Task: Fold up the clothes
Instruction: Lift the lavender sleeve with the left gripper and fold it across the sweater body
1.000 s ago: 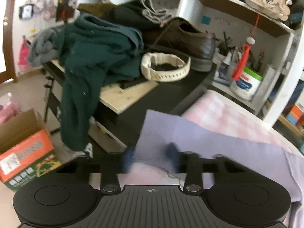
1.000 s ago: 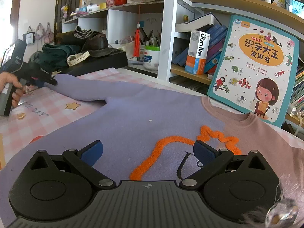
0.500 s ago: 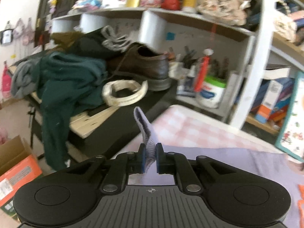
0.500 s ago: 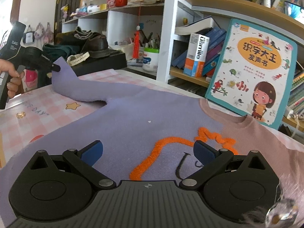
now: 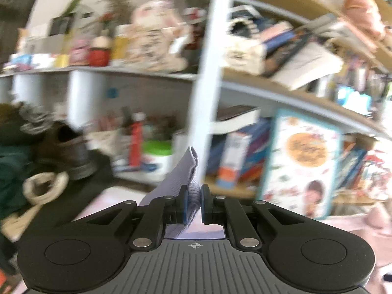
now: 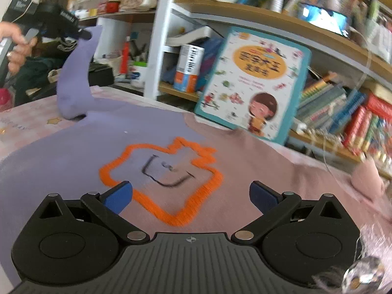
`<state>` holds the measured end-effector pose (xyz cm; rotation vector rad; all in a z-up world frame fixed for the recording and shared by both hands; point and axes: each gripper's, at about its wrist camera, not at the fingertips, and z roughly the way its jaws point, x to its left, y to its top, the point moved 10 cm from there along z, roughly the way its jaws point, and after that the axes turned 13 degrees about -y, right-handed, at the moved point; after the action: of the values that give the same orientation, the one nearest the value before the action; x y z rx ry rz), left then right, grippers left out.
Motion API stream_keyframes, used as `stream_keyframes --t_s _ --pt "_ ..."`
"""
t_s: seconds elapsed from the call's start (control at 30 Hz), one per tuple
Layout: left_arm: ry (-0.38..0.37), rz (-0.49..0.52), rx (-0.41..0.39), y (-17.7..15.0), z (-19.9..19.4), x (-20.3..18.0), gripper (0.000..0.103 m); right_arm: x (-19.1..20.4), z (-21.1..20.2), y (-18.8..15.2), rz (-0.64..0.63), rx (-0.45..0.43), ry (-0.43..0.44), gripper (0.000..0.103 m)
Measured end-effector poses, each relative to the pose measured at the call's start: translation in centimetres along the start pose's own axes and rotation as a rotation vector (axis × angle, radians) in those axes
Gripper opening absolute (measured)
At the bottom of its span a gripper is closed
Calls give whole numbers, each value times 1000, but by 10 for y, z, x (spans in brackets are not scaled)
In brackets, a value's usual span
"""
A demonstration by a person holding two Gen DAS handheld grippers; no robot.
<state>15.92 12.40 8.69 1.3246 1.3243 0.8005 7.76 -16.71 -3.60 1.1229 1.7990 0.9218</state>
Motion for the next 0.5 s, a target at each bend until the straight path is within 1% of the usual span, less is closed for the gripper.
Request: stream_keyframes --t_s 0.1,0.2,0.37,0.5 --pt "-71 50 1 10 19 -38 8 -11 2 -9 37 29 -5 102" --pt "-130 70 1 16 37 -72 8 -16 7 -14 77 69 0 102" --pt "-231 64 22 15 67 -116 8 -20 16 -21 112 127 -1 102" --pt "-288 51 60 4 91 -146 8 -23 18 -23 147 143 16 102"
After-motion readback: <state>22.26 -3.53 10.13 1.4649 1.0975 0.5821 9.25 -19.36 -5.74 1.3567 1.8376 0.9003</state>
